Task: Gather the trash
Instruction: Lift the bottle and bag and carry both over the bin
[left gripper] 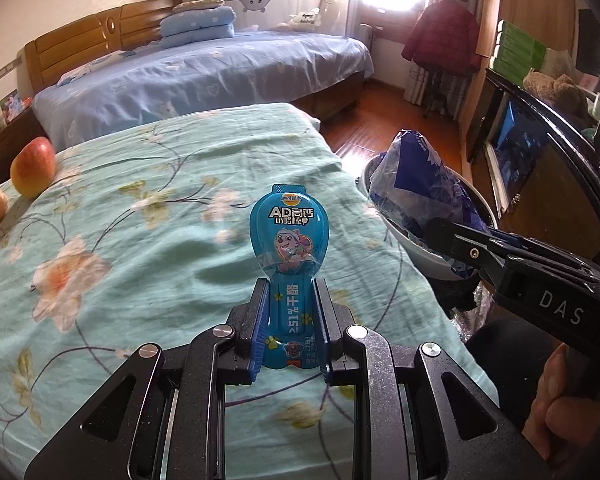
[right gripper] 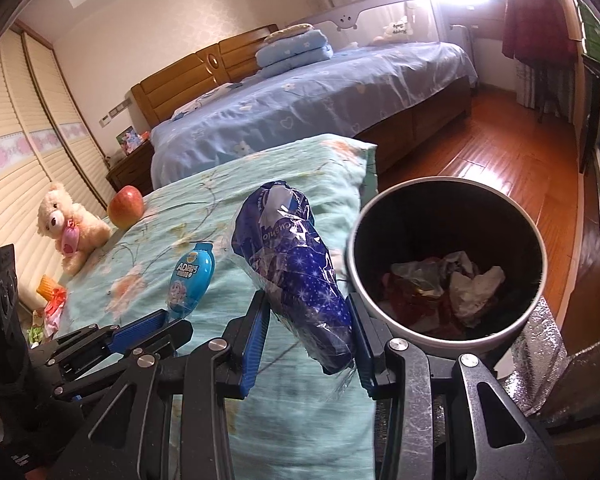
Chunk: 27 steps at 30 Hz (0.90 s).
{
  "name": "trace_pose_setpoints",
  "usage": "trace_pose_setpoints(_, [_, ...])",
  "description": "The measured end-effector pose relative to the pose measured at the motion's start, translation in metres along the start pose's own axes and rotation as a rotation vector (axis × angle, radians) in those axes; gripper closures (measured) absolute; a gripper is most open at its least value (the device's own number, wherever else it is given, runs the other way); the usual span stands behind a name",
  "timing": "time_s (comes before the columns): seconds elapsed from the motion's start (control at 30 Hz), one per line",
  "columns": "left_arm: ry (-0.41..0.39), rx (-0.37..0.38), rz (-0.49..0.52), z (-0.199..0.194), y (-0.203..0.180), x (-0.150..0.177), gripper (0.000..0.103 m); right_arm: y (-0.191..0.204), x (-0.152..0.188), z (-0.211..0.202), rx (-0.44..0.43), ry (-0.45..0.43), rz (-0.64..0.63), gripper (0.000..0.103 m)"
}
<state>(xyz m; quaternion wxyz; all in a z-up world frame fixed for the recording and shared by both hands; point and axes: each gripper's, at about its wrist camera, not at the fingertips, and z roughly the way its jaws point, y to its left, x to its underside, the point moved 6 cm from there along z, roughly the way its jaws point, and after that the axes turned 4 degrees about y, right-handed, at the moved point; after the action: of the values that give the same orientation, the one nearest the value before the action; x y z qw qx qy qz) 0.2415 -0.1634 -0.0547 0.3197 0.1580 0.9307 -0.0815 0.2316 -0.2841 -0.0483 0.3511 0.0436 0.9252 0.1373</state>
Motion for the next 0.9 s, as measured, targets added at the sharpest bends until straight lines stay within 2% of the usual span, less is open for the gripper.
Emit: trace_pose_setpoints(0.9, [0.018,0.045,0.086,0.021,-0.049,-0.021,0.084,-0.059,-0.007,-0.008,0.077,-0.011,0.079,0.063])
